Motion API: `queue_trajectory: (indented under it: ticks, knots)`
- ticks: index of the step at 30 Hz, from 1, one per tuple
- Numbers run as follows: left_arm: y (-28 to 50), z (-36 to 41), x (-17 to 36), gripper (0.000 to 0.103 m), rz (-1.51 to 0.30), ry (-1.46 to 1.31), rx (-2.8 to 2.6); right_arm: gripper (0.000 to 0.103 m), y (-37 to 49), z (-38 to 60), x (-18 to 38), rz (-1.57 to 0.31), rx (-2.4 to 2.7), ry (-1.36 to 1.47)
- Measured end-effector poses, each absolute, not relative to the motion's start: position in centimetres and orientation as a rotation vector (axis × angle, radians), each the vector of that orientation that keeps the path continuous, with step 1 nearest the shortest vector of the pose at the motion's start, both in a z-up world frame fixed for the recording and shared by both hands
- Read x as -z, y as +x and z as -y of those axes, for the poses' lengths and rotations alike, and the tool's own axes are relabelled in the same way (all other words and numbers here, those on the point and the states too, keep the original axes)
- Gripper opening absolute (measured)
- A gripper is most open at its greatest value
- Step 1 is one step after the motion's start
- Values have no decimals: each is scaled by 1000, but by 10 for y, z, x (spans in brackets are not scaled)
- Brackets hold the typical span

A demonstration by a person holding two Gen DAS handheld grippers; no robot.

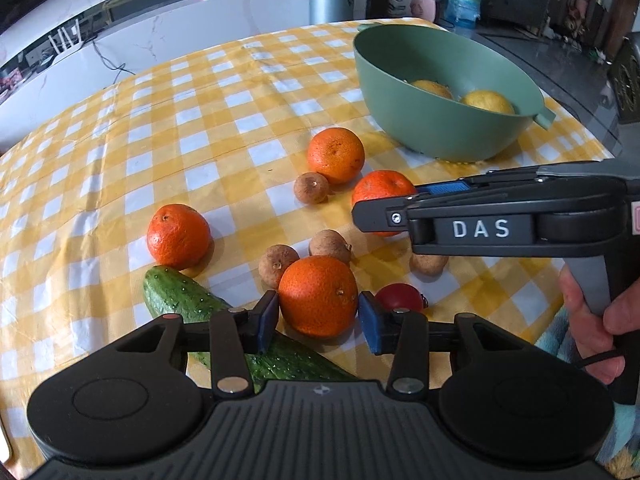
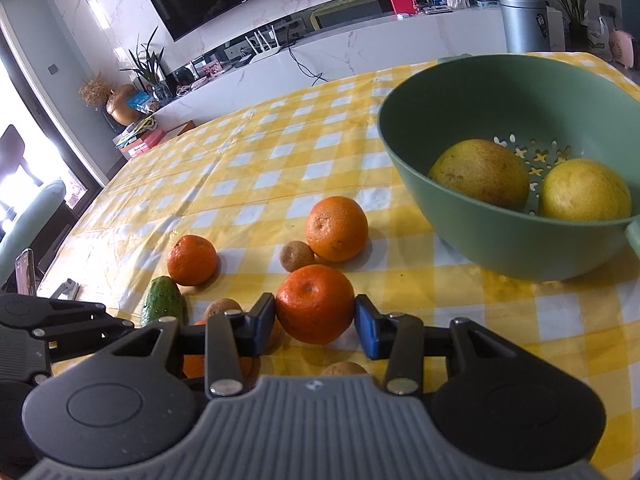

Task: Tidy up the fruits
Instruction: 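Grasp a mandarin with the left tool while the right tool grasps another mandarin, then carry both mandarins over the colander and release them inside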

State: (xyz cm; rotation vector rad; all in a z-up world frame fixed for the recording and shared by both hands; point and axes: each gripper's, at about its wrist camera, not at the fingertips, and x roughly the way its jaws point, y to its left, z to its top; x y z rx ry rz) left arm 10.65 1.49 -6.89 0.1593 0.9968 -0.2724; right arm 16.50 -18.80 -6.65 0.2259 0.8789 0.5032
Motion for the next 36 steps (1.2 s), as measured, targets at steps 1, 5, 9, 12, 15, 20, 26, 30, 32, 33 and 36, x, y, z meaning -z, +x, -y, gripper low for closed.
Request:
queue_trajectory:
  ticks: [1, 5, 9, 12, 15, 20, 26, 30, 32, 33, 36]
  knots:
    - [105, -15, 68, 48, -994, 159, 267, 41, 164, 189, 65, -873, -504, 229]
    - [99, -14, 56, 48, -956, 143, 258, 41, 157, 195, 58, -832, -507, 241]
    - [94, -14, 40, 48, -911, 117, 227, 41, 146, 202, 47, -780, -503, 249]
    - [92, -15, 26, 48, -879, 77, 219, 41, 137, 210, 38, -741, -487, 244]
    - [90, -12, 14, 48, -853, 48, 217, 41, 129, 217, 27, -703, -459, 206]
    - [93, -3, -7, 48, -812, 0, 242, 41, 121, 233, 7, -644, -425, 166]
    - [109, 16, -27, 48, -776, -26, 280, 41, 125, 253, -11, -599, -345, 97]
    - [126, 31, -31, 48, -770, -20, 296, 41, 138, 267, -14, -594, -294, 88]
    - [136, 38, -30, 48, -773, -25, 314, 41, 146, 273, -13, -594, -265, 82]
    - [140, 42, -29, 48, -777, -27, 323, 41, 150, 275, -13, -590, -254, 78]
    - [154, 56, -28, 48, -783, -15, 344, 41, 162, 278, -12, -578, -213, 42]
